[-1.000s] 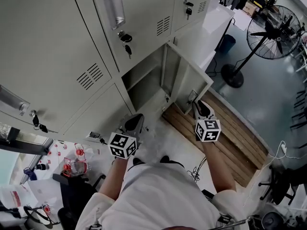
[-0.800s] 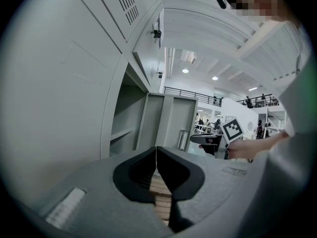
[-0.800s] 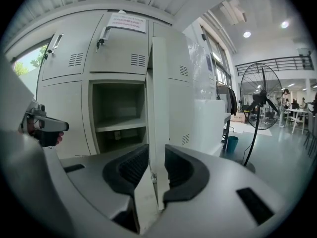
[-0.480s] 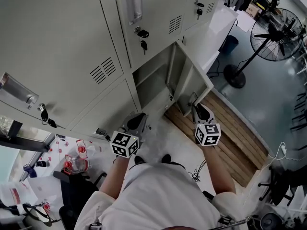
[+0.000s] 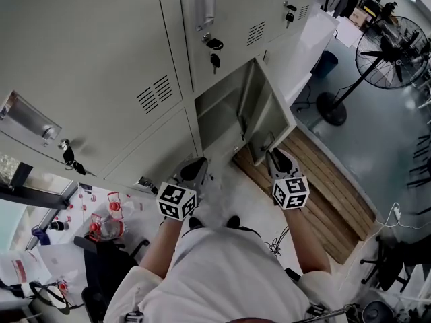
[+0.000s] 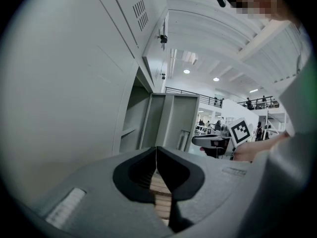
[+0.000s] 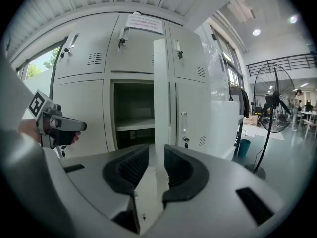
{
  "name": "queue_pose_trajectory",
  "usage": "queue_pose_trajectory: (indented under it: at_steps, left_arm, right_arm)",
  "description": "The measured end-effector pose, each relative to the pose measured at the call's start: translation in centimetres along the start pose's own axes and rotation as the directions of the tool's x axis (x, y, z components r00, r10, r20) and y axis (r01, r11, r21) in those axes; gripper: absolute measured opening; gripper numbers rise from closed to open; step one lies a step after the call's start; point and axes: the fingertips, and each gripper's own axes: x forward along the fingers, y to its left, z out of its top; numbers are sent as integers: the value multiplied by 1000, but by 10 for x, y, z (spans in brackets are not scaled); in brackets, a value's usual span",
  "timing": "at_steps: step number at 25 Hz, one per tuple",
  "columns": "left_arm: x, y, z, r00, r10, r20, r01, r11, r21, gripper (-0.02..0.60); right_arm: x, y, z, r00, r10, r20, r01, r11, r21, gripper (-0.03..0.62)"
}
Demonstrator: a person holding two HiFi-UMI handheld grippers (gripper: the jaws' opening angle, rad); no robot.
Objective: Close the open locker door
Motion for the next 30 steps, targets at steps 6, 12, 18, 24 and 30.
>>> queue_pose_trajectory:
  at_steps: [6, 12, 18, 24, 30]
  left_arm:
    - [-5, 1, 0, 1000, 10, 4, -10, 1000, 1, 15]
    - [-13, 5, -2, 999, 32, 5, -32, 999, -6, 15]
    - [-20, 10, -2, 998, 57, 11, -56, 998, -10, 15]
    - [-27, 15, -2, 996, 84, 14, -83, 996, -15, 15]
    - [-35, 23, -1, 993, 114, 24, -114, 993, -20, 15]
  right_arm:
    - [3, 22, 1, 997, 70, 6, -70, 997, -14, 97]
    - [7, 43, 3, 989, 144, 10, -144, 989, -29, 95]
    - [14, 67, 5, 974, 228, 4, -228, 972, -57, 94]
    - [26, 92, 9, 953, 302, -2, -301, 951, -74, 94]
    - [40, 117, 13, 933, 360, -6, -359, 929, -90, 94]
